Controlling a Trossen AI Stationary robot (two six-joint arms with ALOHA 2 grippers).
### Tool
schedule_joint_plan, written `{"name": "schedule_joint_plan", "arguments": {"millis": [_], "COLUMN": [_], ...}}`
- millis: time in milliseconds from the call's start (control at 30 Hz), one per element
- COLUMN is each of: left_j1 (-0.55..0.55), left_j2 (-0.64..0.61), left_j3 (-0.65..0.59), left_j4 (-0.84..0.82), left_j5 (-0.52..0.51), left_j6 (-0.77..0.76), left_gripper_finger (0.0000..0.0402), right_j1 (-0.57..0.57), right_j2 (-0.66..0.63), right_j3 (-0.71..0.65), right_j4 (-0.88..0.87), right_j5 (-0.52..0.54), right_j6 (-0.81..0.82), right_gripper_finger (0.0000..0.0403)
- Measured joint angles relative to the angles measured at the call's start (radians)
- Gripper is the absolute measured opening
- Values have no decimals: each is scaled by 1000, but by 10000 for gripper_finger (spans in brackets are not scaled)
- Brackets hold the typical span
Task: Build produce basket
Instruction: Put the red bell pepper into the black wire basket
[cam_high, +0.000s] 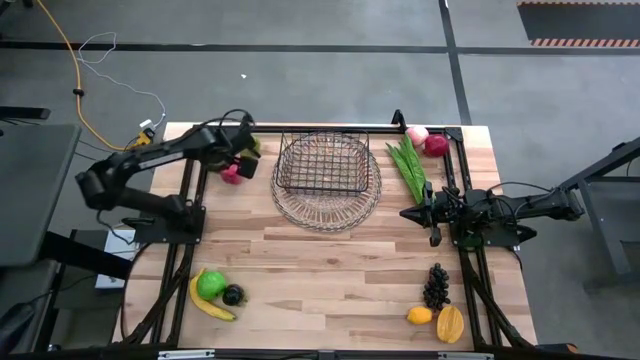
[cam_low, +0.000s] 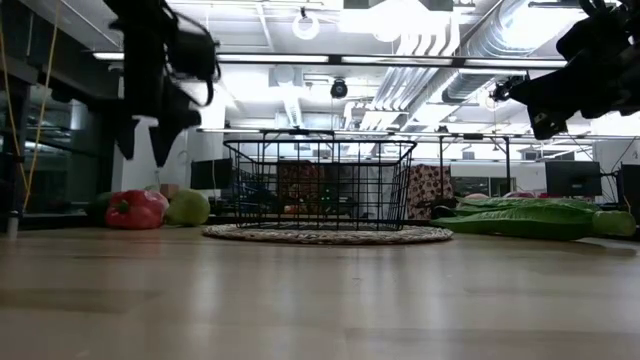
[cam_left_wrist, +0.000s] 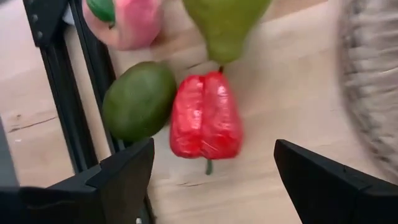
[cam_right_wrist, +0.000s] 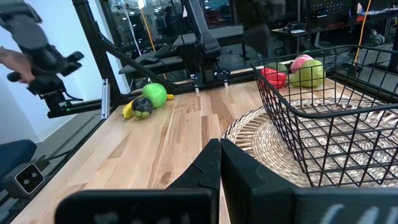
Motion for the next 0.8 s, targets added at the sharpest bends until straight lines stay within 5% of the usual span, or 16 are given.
{"name": "schedule_joint_plan", "arguments": {"millis": [333,800], "left_j1": [123,145], "left_j2": [210,273], "left_j3": [-1,-1], "left_j4": [14,142], "left_j5": [114,158], "left_j6": [103,51], "left_gripper_finger": [322,322], "right_j1": [0,0], "right_j2": [0,0], "right_j3": [0,0], "right_j4": [0,0], "right_j5": [0,0], "right_j6": [0,0], "right_gripper_finger": [0,0]}}
